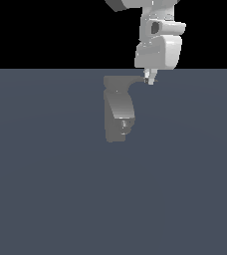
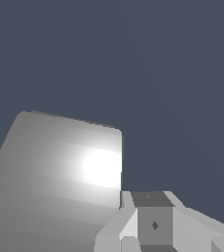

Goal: Turn on the faucet by rotating a designated handle.

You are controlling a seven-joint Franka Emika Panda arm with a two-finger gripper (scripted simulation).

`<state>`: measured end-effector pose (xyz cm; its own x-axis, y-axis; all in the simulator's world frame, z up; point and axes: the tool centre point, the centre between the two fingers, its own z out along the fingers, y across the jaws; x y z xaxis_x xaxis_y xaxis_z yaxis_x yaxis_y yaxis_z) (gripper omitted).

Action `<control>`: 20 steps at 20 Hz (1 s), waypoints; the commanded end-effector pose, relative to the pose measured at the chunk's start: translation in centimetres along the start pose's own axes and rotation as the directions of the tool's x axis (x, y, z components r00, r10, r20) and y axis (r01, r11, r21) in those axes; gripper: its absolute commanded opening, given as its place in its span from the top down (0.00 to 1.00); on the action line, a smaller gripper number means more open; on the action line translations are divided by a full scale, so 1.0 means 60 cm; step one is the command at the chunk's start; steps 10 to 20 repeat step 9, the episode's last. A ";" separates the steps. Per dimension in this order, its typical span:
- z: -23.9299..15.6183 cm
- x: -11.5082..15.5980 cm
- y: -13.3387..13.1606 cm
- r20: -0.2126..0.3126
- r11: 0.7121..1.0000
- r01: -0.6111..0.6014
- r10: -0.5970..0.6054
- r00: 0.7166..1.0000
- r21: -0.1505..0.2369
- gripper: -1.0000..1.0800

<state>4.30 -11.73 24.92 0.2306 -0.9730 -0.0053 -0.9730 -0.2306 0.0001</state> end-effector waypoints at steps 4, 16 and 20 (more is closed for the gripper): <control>0.001 0.035 -0.008 -0.005 1.000 -0.018 0.018 1.000 0.000 1.00; 0.000 0.049 -0.017 -0.005 1.000 -0.020 0.020 1.000 0.000 1.00; 0.000 0.049 -0.017 -0.005 1.000 -0.020 0.020 1.000 0.000 1.00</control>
